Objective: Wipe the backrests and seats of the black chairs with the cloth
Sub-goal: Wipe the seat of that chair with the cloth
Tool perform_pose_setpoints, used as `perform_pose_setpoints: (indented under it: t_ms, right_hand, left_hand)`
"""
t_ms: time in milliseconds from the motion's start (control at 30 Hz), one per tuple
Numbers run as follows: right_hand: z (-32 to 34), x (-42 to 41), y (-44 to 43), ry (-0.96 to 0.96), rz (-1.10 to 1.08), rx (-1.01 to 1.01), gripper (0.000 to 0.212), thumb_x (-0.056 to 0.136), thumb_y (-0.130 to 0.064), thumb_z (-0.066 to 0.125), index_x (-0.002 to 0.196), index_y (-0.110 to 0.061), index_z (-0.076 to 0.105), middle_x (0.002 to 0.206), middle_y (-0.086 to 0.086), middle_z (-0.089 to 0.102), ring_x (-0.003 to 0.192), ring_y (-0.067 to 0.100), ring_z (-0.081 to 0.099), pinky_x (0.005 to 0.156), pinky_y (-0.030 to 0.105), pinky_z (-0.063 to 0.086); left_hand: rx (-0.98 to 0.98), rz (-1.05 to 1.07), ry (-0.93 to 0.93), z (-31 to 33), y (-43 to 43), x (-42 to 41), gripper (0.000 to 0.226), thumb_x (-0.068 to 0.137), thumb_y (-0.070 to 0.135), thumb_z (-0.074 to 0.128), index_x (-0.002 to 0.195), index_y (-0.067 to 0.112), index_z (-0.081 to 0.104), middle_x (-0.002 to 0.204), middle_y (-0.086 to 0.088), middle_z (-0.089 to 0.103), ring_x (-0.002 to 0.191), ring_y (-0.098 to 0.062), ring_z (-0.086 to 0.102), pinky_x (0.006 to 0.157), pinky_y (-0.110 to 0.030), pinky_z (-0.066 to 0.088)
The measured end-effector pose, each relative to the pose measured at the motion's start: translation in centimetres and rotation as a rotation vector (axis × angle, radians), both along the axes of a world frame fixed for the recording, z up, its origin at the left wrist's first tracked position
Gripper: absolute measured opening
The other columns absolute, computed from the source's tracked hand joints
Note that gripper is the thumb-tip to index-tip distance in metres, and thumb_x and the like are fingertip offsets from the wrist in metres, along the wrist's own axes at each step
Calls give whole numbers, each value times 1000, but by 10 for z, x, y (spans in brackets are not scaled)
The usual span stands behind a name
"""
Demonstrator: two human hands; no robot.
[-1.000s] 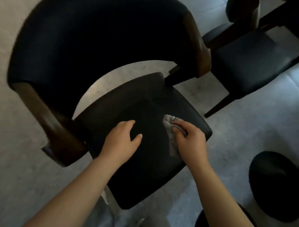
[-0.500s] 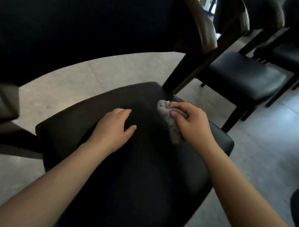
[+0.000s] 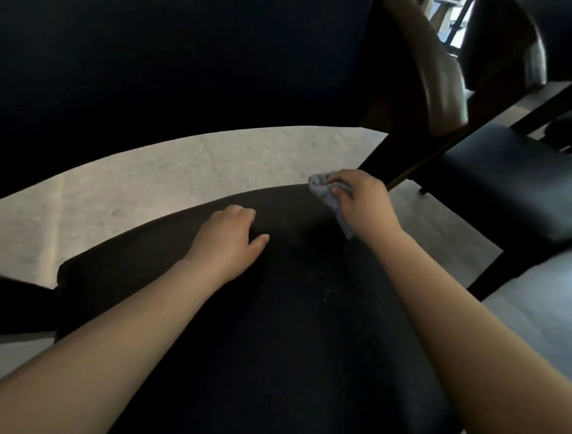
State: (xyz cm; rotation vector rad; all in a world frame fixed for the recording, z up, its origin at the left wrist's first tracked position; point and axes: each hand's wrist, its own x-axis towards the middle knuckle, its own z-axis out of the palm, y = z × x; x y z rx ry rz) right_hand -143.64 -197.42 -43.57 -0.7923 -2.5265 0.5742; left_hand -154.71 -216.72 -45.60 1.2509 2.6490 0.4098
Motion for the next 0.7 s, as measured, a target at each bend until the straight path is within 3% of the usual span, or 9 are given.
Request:
perform_pose_setpoints:
  t_ms: [200,367,500,600,700]
  right_hand:
    - [-21,-67,46,-289,-23,86,21,99,-16,45,106,-9,64,112,11,60,102,33,58,74,33,42]
    - [-58,-80,65,-127,49,-128,28,98,-24,54,120,-13,66,124,7,65,117,24,56,89,25,40]
    - [-63,-66,64,-27,103,-284,18,95,-18,61,108,-22,72,117,0,68,112,15,59,90,20,40]
    - [-45,-31,48,-74,268,-314,27,90,-11,66,89,-38,70,105,-11,69,106,4,62,94,18,42]
    - [-20,-1,37,-106,395,-340,27,89,-7,67,92,-33,70,97,-21,67,90,-14,60,82,4,40]
  left_hand:
    - [-26,27,80,-28,8,-3,54,96,55,38,128,15,56,129,-1,50,120,-23,46,102,-39,40]
    - [-15,-4,75,-34,7,-11,58,95,58,35,135,19,52,133,3,48,125,-20,42,105,-37,36]
    - [-18,-11,38,-31,7,-16,61,92,60,30,134,21,53,131,4,48,124,-20,42,104,-38,38]
    - [-19,-28,47,-32,5,-19,60,93,59,32,136,23,52,132,6,48,125,-19,41,103,-38,38]
    - [-13,-37,48,-32,4,-20,58,94,58,34,136,23,52,132,6,48,125,-19,41,102,-37,37]
